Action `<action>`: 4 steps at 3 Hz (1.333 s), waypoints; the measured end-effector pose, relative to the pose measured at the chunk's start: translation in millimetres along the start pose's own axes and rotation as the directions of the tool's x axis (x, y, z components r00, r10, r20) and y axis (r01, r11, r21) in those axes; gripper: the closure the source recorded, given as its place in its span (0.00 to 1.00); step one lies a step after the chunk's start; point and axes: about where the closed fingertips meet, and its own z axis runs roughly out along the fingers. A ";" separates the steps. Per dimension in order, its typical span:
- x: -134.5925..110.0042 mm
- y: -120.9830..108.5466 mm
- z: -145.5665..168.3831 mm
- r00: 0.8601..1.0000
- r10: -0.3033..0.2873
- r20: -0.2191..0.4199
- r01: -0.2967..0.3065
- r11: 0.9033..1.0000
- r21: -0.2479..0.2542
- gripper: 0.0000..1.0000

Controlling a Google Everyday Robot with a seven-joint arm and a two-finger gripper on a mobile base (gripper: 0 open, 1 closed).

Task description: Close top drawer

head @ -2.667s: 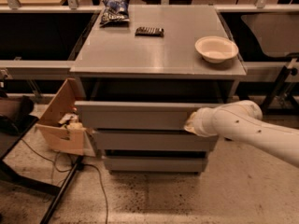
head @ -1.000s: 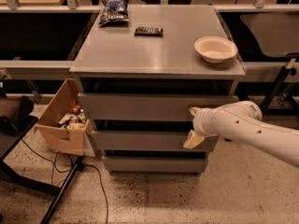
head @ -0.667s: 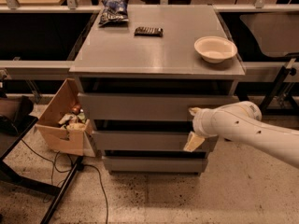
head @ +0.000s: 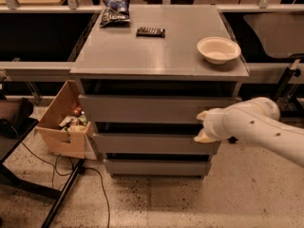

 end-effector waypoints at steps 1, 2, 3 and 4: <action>24.4 18.7 -89.1 0.989 -0.080 -0.126 0.073 0.996 -0.059 0.71; 54.0 31.8 -199.7 0.969 -0.074 -0.237 0.055 0.995 -0.086 0.94; 51.7 48.2 -224.2 0.964 -0.066 -0.257 0.032 0.991 -0.132 0.91; 52.3 48.5 -223.3 0.964 -0.067 -0.258 0.033 0.990 -0.134 0.69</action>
Offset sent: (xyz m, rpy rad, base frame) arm -0.3091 -0.1800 0.2100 -0.3132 0.4125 -0.2154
